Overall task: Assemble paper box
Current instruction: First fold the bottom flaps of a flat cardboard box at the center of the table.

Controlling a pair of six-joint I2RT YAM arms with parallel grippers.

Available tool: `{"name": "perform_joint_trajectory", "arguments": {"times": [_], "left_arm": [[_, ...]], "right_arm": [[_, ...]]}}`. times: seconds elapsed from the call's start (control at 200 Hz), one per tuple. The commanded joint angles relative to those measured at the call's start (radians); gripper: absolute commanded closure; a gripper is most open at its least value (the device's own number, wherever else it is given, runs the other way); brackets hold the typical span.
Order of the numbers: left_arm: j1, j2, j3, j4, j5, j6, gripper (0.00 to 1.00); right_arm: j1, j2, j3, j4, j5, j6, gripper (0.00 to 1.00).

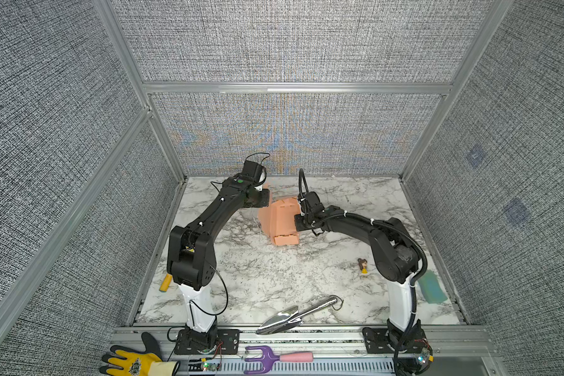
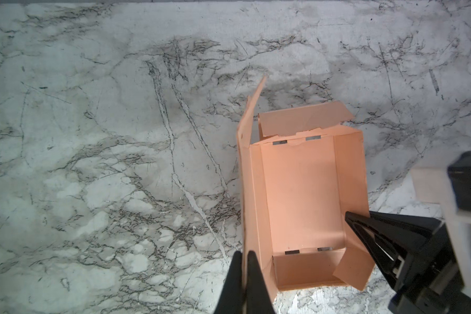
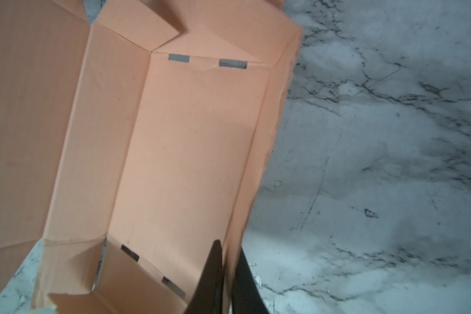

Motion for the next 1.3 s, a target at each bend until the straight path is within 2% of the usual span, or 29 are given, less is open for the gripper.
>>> {"name": "perform_joint_trajectory", "arguments": {"times": [0.0, 0.18, 0.295, 0.6, 0.785, 0.971, 1.131, 1.296], "left_arm": [[-0.001, -0.017, -0.012, 0.024, 0.015, 0.023, 1.0], [-0.001, -0.035, -0.033, 0.034, 0.015, 0.03, 1.0], [0.0, -0.037, -0.04, 0.037, 0.012, 0.036, 1.0], [0.009, -0.02, -0.04, 0.023, -0.004, 0.049, 1.0], [0.013, -0.01, -0.034, 0.015, -0.015, 0.054, 1.0], [0.022, -0.003, -0.021, 0.004, 0.003, 0.055, 1.0], [0.034, 0.0, -0.005, -0.008, 0.034, 0.056, 1.0], [0.036, -0.002, -0.005, -0.012, 0.046, 0.06, 1.0]], "right_arm": [[0.0, -0.005, -0.004, 0.001, 0.014, 0.002, 0.84], [-0.003, -0.005, -0.011, -0.004, 0.024, 0.003, 0.75], [-0.011, -0.017, -0.024, -0.003, 0.03, 0.003, 0.64], [-0.039, -0.092, -0.092, 0.036, 0.02, -0.033, 0.43], [-0.044, -0.176, -0.155, 0.064, 0.025, -0.074, 0.39], [-0.004, -0.342, -0.345, 0.2, 0.042, -0.158, 0.38], [0.067, -0.43, -0.486, 0.386, -0.048, -0.29, 0.33], [0.113, -0.412, -0.468, 0.41, -0.126, -0.347, 0.31]]}}
